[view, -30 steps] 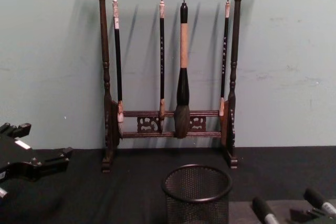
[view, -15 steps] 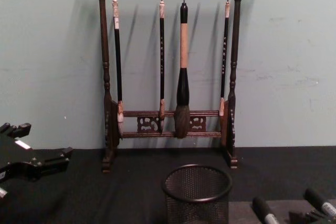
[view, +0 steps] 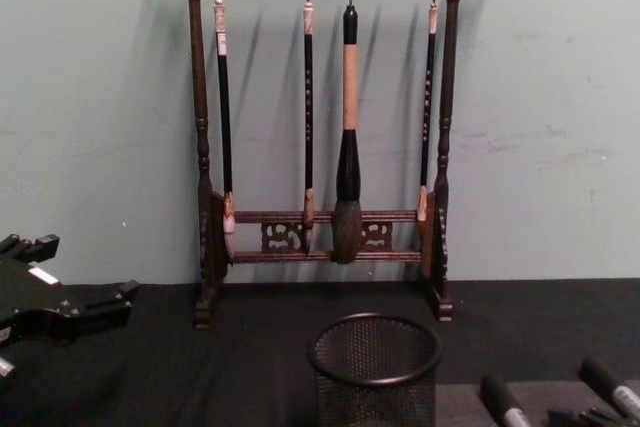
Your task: Pick up the water-based marker from the table and place it into the pen holder.
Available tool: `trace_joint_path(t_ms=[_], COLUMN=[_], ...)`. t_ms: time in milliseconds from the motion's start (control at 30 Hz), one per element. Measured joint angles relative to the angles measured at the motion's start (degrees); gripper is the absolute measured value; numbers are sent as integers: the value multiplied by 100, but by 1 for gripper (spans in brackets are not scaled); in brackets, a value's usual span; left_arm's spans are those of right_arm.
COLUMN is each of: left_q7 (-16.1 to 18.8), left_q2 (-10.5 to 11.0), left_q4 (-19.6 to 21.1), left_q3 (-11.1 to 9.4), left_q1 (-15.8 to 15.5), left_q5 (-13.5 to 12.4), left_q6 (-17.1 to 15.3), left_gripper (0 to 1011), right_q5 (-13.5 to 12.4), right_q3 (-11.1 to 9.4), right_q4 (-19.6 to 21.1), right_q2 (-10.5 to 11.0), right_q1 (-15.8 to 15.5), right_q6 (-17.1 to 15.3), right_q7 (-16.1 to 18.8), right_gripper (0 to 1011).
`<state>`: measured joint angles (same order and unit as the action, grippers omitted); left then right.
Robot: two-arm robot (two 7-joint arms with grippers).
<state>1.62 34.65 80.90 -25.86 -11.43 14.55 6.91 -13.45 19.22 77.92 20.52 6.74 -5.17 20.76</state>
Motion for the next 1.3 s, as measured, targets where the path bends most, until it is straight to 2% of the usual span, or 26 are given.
trace_joint_path(t_ms=[267,567,633,867,900,1033,1067,1167,1300], left_q7=[0,0,0,0,0,0,0,0,0], left_q2=[0,0,0,0,0,0,0,0,0], left_q4=[0,0,0,0,0,0,0,0,0], left_q3=[0,0,0,0,0,0,0,0,0], left_q1=[0,0,0,0,0,0,0,0,0], left_q5=[0,0,0,0,0,0,0,0,0], left_q6=[0,0,0,0,0,0,0,0,0], left_gripper=[1009,1009,1009,1009,1009,1009,1009,1009,1009], right_q5=[-1,-1,-1,-1,-1,-2,-2,-2,-2], right_q3=[1,3,3,3,3,3,3,3,3], right_q4=[10,16,17,21,22,22,22,22,22], right_q2=[3,7,7,9,9,9,9,9,9], right_q1=[-1,-1,0,-1,0,-1,-1,-1,0], right_q6=[-4,-7,-8,-11,-12,-13,-13,-14,-13], right_q7=[-8,-13,-15,-18,-19,-20,-20,-19,-19], right_gripper=[1003,834,734,534,473,372,315,238,212])
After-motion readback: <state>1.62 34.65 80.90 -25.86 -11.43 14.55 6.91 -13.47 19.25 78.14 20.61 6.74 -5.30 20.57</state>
